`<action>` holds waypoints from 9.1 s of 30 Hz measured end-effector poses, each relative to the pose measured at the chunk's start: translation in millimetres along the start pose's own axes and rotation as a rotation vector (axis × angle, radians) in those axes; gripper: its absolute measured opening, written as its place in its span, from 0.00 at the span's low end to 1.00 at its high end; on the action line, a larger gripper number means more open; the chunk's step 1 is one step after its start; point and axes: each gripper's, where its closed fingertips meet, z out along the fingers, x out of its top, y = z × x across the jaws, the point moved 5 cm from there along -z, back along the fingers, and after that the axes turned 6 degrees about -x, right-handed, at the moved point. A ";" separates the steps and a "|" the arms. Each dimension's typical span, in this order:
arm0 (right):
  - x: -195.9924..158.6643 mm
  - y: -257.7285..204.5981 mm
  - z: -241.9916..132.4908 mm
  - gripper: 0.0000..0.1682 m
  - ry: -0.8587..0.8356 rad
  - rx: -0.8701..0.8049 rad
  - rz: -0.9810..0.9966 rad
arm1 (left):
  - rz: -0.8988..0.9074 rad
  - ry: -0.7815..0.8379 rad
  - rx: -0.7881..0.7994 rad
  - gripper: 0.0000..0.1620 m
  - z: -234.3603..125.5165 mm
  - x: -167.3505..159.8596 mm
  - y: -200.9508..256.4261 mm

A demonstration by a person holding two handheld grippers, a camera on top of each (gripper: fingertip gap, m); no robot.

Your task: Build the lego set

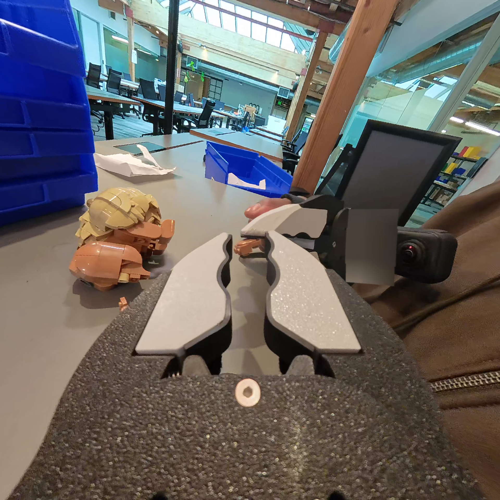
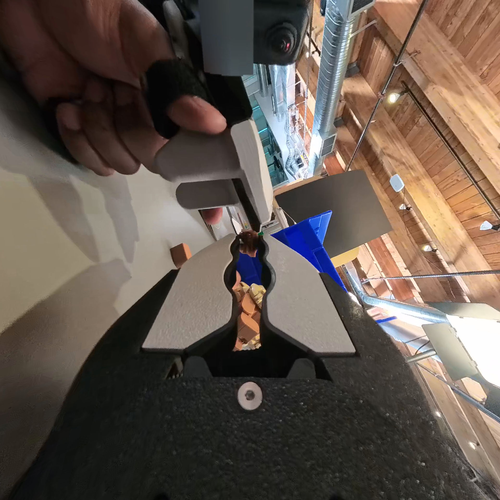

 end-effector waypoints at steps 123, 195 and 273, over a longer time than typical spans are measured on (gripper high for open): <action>14.1 17.5 0.7 0.10 0.016 -0.048 0.320 | -0.172 0.148 -0.161 0.13 5.5 7.2 10.1; -13.9 -9.8 12.0 0.09 -0.249 -0.043 -0.053 | 0.412 -0.286 0.354 0.06 21.8 -15.1 16.9; -9.8 -9.2 12.6 0.08 -0.236 -0.065 -0.060 | 0.706 -0.287 0.266 0.04 15.5 -14.1 20.8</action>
